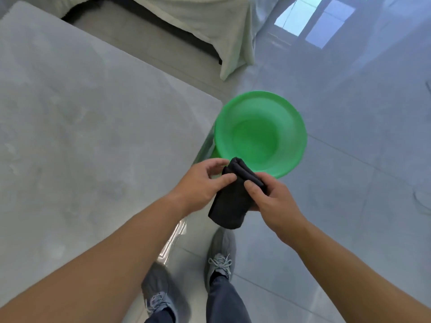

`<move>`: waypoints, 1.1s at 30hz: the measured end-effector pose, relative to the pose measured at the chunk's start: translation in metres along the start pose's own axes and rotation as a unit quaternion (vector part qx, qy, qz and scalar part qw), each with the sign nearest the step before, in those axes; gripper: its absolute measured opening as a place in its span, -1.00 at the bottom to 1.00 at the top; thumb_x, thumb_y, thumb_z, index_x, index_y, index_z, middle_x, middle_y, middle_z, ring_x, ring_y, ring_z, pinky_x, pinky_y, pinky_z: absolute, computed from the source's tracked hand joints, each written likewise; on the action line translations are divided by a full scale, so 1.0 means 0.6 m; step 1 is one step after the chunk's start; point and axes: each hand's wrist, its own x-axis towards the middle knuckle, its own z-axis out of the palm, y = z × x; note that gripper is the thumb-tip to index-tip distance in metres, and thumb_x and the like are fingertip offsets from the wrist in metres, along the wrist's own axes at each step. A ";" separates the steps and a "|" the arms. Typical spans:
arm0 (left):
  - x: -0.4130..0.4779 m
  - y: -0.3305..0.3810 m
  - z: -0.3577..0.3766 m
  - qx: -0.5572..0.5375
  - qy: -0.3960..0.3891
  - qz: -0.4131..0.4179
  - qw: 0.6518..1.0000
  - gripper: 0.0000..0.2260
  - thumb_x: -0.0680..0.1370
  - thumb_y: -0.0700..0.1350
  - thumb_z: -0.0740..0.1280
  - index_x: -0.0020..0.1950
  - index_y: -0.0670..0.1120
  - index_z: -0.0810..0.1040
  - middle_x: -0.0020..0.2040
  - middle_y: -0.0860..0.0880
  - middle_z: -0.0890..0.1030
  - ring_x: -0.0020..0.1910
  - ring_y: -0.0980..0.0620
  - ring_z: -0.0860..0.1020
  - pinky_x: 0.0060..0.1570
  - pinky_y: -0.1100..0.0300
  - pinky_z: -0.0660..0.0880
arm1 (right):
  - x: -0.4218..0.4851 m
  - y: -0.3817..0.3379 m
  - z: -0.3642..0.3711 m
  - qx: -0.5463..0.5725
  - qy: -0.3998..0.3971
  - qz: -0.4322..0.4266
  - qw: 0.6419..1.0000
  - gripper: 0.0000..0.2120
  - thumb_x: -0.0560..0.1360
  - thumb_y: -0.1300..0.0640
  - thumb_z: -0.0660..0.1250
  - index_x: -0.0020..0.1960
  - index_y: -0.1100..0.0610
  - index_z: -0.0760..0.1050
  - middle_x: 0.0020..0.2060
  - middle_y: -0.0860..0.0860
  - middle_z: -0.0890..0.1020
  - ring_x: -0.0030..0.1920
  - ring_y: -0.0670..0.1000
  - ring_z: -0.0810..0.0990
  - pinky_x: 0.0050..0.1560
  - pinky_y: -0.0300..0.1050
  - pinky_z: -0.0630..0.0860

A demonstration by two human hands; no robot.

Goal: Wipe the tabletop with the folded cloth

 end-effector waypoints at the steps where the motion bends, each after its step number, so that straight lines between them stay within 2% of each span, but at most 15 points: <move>1: 0.021 -0.010 0.011 -0.019 -0.014 -0.007 1.000 -0.72 0.54 -0.20 0.43 0.25 -0.11 0.57 0.11 -0.02 0.69 0.13 0.05 0.64 0.15 0.20 0.54 | 0.017 0.014 -0.015 0.000 0.004 0.008 1.000 -0.89 0.61 0.14 0.34 0.05 -0.02 0.62 -0.05 0.12 0.69 0.04 0.19 0.66 0.08 0.31 0.61; 4: 0.080 -0.051 0.037 0.005 0.030 -0.020 0.999 -0.83 0.50 -0.21 0.48 0.07 -0.09 0.61 -0.08 -0.02 0.72 -0.06 0.03 0.68 -0.13 0.24 0.57 | 0.064 0.061 -0.041 -0.012 0.029 0.016 0.999 -0.93 0.58 0.11 0.39 0.03 -0.04 0.61 -0.08 0.09 0.70 0.01 0.15 0.68 0.03 0.28 0.63; 7: 0.127 -0.085 0.055 0.047 0.073 -0.037 0.996 -0.87 0.48 -0.15 0.51 -0.03 -0.05 0.61 -0.15 -0.02 0.71 -0.17 0.03 0.66 -0.28 0.23 0.52 | 0.102 0.105 -0.048 -0.013 0.056 0.036 0.998 -0.87 0.51 0.13 0.47 0.02 -0.03 0.58 -0.12 0.06 0.70 -0.02 0.12 0.69 0.00 0.24 0.65; 11: 0.182 -0.113 0.067 0.099 0.104 -0.049 0.988 -0.87 0.45 -0.07 0.54 -0.14 0.00 0.59 -0.20 0.03 0.68 -0.18 0.02 0.66 -0.19 -0.03 0.63 | 0.156 0.156 -0.047 -0.075 0.098 0.032 0.992 -0.85 0.48 0.08 0.49 -0.04 -0.10 0.56 -0.13 -0.02 0.68 -0.07 0.04 0.67 -0.03 0.15 0.66; 14: 0.219 -0.121 0.069 0.152 0.125 -0.053 0.979 -0.83 0.45 0.01 0.52 -0.17 -0.02 0.58 -0.22 0.02 0.66 -0.17 -0.02 0.65 -0.14 -0.12 0.64 | 0.190 0.169 -0.048 -0.169 0.121 0.014 0.978 -0.79 0.50 -0.01 0.45 0.12 -0.05 0.55 -0.15 -0.10 0.63 -0.08 -0.03 0.62 -0.10 -0.21 0.56; 15: 0.229 -0.121 0.069 0.178 0.128 -0.054 0.974 -0.81 0.46 0.04 0.51 -0.17 -0.02 0.57 -0.22 0.01 0.64 -0.19 -0.01 0.63 -0.15 -0.10 0.64 | 0.199 0.168 -0.049 -0.203 0.125 0.005 0.971 -0.75 0.52 -0.02 0.43 0.18 -0.03 0.54 -0.13 -0.09 0.62 -0.07 -0.02 0.60 -0.11 -0.24 0.51; 17: 0.245 -0.117 0.070 0.220 0.128 -0.054 0.966 -0.78 0.47 0.09 0.49 -0.17 -0.02 0.55 -0.22 0.01 0.62 -0.23 0.00 0.61 -0.24 -0.03 0.64 | 0.215 0.166 -0.051 -0.251 0.128 -0.016 0.959 -0.74 0.56 -0.04 0.38 0.22 -0.02 0.54 -0.05 -0.04 0.65 -0.02 0.03 0.58 -0.05 -0.11 0.51; 20: 0.261 -0.113 0.068 0.281 0.130 -0.061 0.949 -0.74 0.48 0.16 0.45 -0.18 0.00 0.52 -0.24 0.00 0.61 -0.33 0.02 0.60 -0.41 0.14 0.54 | 0.235 0.170 -0.053 -0.294 0.132 -0.034 0.946 -0.79 0.58 -0.05 0.34 0.18 -0.03 0.58 -0.02 0.00 0.68 -0.01 0.08 0.59 -0.07 -0.08 0.47; 22: 0.267 -0.111 0.067 0.321 0.126 -0.068 0.936 -0.72 0.50 0.20 0.41 -0.18 0.00 0.51 -0.26 0.02 0.61 -0.38 0.04 0.59 -0.41 0.19 0.45 | 0.243 0.179 -0.054 -0.310 0.136 -0.044 0.940 -0.79 0.58 -0.06 0.33 0.16 -0.03 0.60 -0.02 0.00 0.69 0.00 0.10 0.59 -0.05 -0.04 0.49; 26: 0.273 -0.107 0.068 0.369 0.133 -0.067 0.918 -0.68 0.51 0.26 0.36 -0.15 0.02 0.51 -0.26 0.06 0.57 -0.35 0.08 0.55 -0.40 0.21 0.33 | 0.256 0.190 -0.055 -0.321 0.148 -0.048 0.934 -0.78 0.57 -0.07 0.32 0.14 -0.05 0.63 -0.05 0.01 0.70 0.01 0.16 0.57 0.03 0.08 0.51; 28: 0.272 -0.107 0.067 0.363 0.136 -0.063 0.920 -0.68 0.50 0.26 0.37 -0.07 0.01 0.52 -0.20 0.06 0.56 -0.29 0.06 0.55 -0.36 0.18 0.35 | 0.261 0.193 -0.054 -0.327 0.155 -0.044 0.931 -0.78 0.57 -0.07 0.32 0.15 -0.04 0.64 -0.04 0.02 0.71 0.01 0.17 0.57 0.07 0.10 0.49; 31: 0.266 -0.113 0.064 0.350 0.120 -0.053 0.928 -0.61 0.45 0.24 0.43 0.10 0.02 0.49 -0.06 0.03 0.52 -0.13 0.02 0.53 -0.17 0.11 0.46 | 0.270 0.199 -0.054 -0.319 0.170 -0.029 0.932 -0.76 0.57 -0.09 0.31 0.15 -0.04 0.63 -0.02 0.02 0.71 0.03 0.16 0.58 0.11 0.09 0.48; 33: 0.260 -0.117 0.065 0.346 0.105 -0.046 0.931 -0.61 0.45 0.19 0.47 0.13 0.04 0.47 0.00 0.02 0.48 -0.09 0.04 0.51 -0.08 0.10 0.49 | 0.277 0.204 -0.054 -0.312 0.182 -0.017 0.932 -0.75 0.57 -0.12 0.30 0.15 -0.04 0.63 -0.03 0.02 0.71 0.03 0.16 0.59 0.12 0.09 0.49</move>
